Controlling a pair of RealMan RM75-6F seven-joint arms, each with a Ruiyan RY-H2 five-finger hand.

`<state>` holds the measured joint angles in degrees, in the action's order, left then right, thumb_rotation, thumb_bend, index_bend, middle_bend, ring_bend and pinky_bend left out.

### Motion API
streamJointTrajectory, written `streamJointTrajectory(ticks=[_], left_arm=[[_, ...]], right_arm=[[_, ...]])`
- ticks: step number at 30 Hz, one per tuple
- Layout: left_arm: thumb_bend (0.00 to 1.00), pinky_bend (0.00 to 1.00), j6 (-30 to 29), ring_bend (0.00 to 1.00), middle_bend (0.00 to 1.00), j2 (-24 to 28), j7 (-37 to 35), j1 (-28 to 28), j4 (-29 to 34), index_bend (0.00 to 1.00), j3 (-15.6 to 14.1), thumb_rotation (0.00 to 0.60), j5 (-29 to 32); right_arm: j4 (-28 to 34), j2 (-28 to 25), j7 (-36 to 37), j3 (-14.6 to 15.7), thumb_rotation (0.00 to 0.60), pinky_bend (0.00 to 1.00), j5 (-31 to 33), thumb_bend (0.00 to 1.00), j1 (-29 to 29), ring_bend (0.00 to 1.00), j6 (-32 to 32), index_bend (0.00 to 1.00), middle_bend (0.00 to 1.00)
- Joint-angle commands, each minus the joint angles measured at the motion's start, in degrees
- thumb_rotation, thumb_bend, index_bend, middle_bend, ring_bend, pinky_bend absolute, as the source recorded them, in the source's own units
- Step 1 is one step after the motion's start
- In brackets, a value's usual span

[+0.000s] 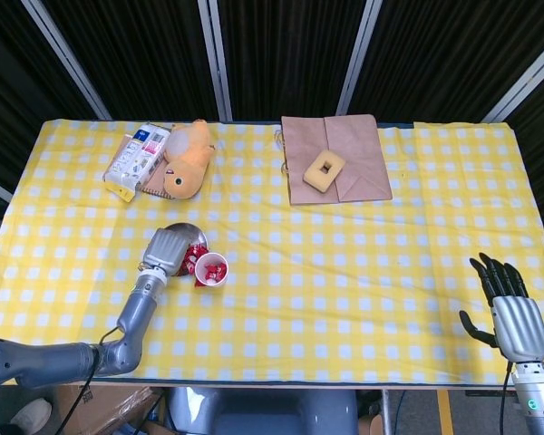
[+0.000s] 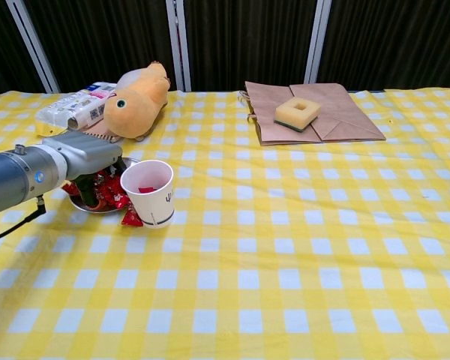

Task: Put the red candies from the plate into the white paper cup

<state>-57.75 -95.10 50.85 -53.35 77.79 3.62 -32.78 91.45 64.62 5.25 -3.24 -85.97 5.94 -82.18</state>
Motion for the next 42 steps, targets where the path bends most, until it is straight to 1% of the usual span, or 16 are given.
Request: streamJointTrajectory(ticks=[1,7,13,17,18,23,33,42], left_arm=[[0.42,0.91,-0.3,0.84,0.61,0.4,-0.5,0.4,-0.1,0.53,0.0,0.6,-0.7],[0.43,0.91,-1.2,0.84,0.62,2.9,-1.2,1.0,1.7,0.55,0.8,0.6,-1.8],[0.43,0.91,-2.4,0.84,0.62,5.8,-1.7,1.1,5.5,0.55,2.1,0.6,-3.0],[0.43,0.91,-3.4,0.84,0.62,8.0,-1.7,1.0,9.2,0.55,2.8,0.6,-4.1],[0.43,0.91,-3.8,0.84,0.62,8.7,-1.8,0.9,11.0,0.55,3.0,0.6,-4.8],[0.43,0.91,-5.1,0.84,0.62,10.8,-1.4,0.9,16.7,0.54,2.9,0.6,-6.9],[0.43,0.91,-6.7,0.84,0.61,11.4,-0.2,0.1,23.0,0.54,2.9,0.6,-9.9],[0.42,0.91,-7.1,0.84,0.6,8.7,1.3,-1.1,24.3,0.53,2.6,0.6,-9.2]], right_arm=[[0.0,0.0,0.1,0.0,0.6,0.0,-0.1,0.43,0.0,0.0,0.0,0.0,0.0],[0.1,0.0,0.2,0.0,0.6,0.0,0.0,0.43,-0.1,0.0,-0.2,0.0,0.0],[0.0,0.0,0.2,-0.1,0.6,0.0,-0.2,0.43,-0.2,0.0,-0.5,0.0,0.0],[-0.1,0.1,0.2,-0.1,0.6,0.0,-0.2,0.43,-0.2,0.0,-0.6,0.0,0.0],[-0.1,0.1,0.2,-0.1,0.6,0.0,-0.2,0.43,-0.2,0.0,-0.7,0.0,0.0],[-0.2,0.1,0.4,-0.1,0.6,0.0,-0.4,0.43,-0.3,0.0,-0.8,0.0,0.0],[-0.3,0.1,0.6,-0.1,0.6,0.0,-0.6,0.43,-0.3,0.0,-1.1,0.0,0.0],[-0.4,0.0,1.1,-0.2,0.6,0.0,-0.7,0.43,-0.3,0.0,-1.2,0.0,0.0]])
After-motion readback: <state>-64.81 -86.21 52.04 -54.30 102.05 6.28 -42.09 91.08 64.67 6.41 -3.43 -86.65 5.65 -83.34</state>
